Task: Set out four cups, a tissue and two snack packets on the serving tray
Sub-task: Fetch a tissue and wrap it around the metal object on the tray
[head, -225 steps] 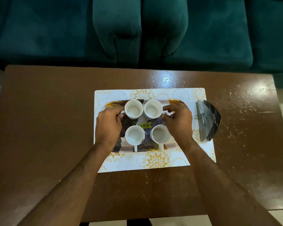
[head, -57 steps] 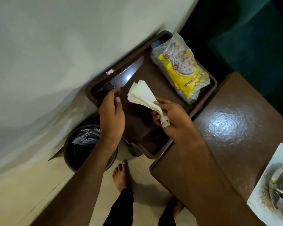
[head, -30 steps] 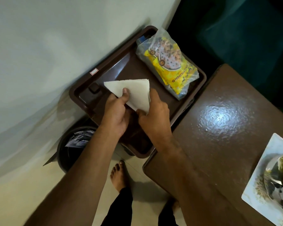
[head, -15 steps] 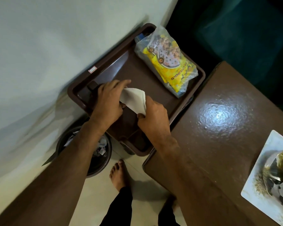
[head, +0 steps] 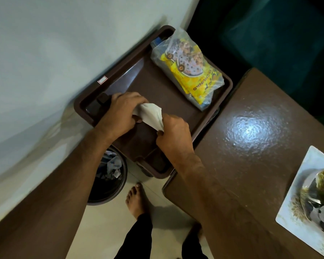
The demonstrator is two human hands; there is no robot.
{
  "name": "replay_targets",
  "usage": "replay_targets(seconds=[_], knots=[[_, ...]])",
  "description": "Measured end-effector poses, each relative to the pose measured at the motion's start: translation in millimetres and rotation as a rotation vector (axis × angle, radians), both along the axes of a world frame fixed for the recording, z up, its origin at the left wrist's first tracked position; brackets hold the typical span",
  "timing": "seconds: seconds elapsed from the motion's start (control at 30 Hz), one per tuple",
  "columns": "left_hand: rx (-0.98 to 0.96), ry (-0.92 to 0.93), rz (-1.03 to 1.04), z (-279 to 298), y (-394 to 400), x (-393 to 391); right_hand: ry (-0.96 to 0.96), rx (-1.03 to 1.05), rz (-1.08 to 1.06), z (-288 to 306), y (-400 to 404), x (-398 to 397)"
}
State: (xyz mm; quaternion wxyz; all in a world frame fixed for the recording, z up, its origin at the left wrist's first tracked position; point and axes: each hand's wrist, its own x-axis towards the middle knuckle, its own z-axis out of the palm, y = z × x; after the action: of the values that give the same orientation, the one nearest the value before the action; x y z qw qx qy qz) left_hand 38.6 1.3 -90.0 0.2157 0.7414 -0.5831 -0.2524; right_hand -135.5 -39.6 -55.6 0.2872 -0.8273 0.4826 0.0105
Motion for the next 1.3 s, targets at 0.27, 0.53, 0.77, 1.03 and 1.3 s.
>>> replay_targets(seconds=[0.27, 0.53, 0.77, 1.03, 1.3], knots=[[-0.084, 0.12, 0.043, 7, 0, 2, -0.082, -0.031, -0.029, 1, -5, -6], [-0.165, 0.078, 0.084, 42, -17, -10, -0.365, -0.181, -0.091, 15, -8, -27], [-0.226, 0.109, 0.045, 75, -40, -48, -0.48, -0.233, -0.188, 38, -24, -70], [-0.165, 0.16, -0.11, 75, -71, -174, -0.417, -0.198, -0.322, 43, -31, -197], [-0.064, 0.217, -0.351, 85, -106, -313, -0.373, -0.258, -0.578, 48, -30, -334]])
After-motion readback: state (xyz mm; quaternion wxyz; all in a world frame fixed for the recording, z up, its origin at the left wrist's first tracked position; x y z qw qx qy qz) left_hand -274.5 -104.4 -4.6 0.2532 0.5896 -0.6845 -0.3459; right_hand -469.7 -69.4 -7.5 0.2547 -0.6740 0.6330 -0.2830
